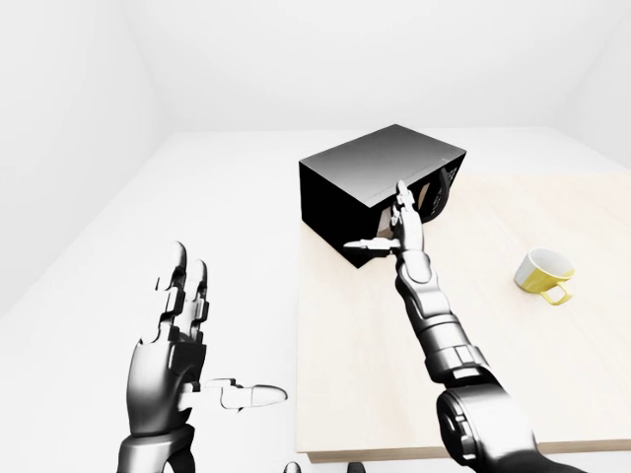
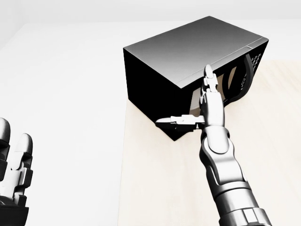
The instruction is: Close the microwave.
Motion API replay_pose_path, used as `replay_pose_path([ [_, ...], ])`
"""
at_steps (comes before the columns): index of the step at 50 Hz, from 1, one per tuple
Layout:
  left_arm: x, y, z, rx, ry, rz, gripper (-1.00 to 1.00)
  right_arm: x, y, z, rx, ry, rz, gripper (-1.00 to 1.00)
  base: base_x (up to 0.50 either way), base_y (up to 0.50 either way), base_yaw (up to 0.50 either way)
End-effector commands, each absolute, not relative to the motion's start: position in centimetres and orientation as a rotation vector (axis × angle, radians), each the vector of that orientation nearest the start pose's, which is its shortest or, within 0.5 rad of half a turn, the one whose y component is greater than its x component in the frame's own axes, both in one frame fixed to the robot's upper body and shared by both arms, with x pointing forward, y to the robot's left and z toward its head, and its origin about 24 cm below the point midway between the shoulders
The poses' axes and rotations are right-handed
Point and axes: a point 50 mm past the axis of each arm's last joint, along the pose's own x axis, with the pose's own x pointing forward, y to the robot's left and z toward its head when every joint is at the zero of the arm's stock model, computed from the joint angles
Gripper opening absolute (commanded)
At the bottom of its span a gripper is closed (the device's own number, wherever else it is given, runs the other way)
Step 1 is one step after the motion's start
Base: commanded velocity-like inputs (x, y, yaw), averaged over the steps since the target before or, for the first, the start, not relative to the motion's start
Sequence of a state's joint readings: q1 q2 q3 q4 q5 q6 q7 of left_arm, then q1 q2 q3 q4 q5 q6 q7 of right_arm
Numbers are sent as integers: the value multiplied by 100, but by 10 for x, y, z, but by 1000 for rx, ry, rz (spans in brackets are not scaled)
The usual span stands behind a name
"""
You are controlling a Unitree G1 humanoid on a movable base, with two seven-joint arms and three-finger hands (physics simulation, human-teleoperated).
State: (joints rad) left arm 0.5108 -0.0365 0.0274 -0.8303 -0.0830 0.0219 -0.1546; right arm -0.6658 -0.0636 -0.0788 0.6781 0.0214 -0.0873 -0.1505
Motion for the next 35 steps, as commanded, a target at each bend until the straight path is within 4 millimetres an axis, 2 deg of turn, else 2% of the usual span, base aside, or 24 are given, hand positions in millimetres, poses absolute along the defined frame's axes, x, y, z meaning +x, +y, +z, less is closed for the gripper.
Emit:
replay_pose_path([
  [1, 146, 167, 134, -14, -326, 0, 100, 377, -128, 133, -11, -174, -25, 100, 0, 0, 0],
  [6, 146, 168, 135, -14, -325, 1, 100, 356, -131, 141, -34, -209, -25, 100, 0, 0, 0],
  [9, 145, 167, 135, -13, -326, 0, 100, 327, -133, 155, -40, -325, -22, 100, 0, 0, 0],
  [10, 145, 167, 135, -13, -326, 0, 100, 326, -133, 155, -40, -327, -22, 100, 0, 0, 0],
  [11, 146, 167, 135, -13, -325, 1, 100, 312, -135, 157, -39, -364, -19, 100, 0, 0, 0],
  [16, 145, 168, 135, -13, -326, 1, 100, 271, -138, 156, -60, -424, -2, 100, 0, 0, 0],
  [21, 144, 168, 136, -13, -326, 1, 100, 248, -143, 155, -60, -439, 3, 100, 0, 0, 0],
  [24, 144, 168, 136, -11, -324, -1, 100, 229, -148, 162, -49, -482, -1, 100, 0, 0, 0],
  [30, 144, 168, 136, -11, -324, 0, 100, 210, -158, 165, -44, -498, -31, 100, 0, 0, 0],
  [35, 145, 168, 134, -9, -322, 1, 100, 205, -167, 140, -41, -379, -59, 100, 0, 0, 0],
])
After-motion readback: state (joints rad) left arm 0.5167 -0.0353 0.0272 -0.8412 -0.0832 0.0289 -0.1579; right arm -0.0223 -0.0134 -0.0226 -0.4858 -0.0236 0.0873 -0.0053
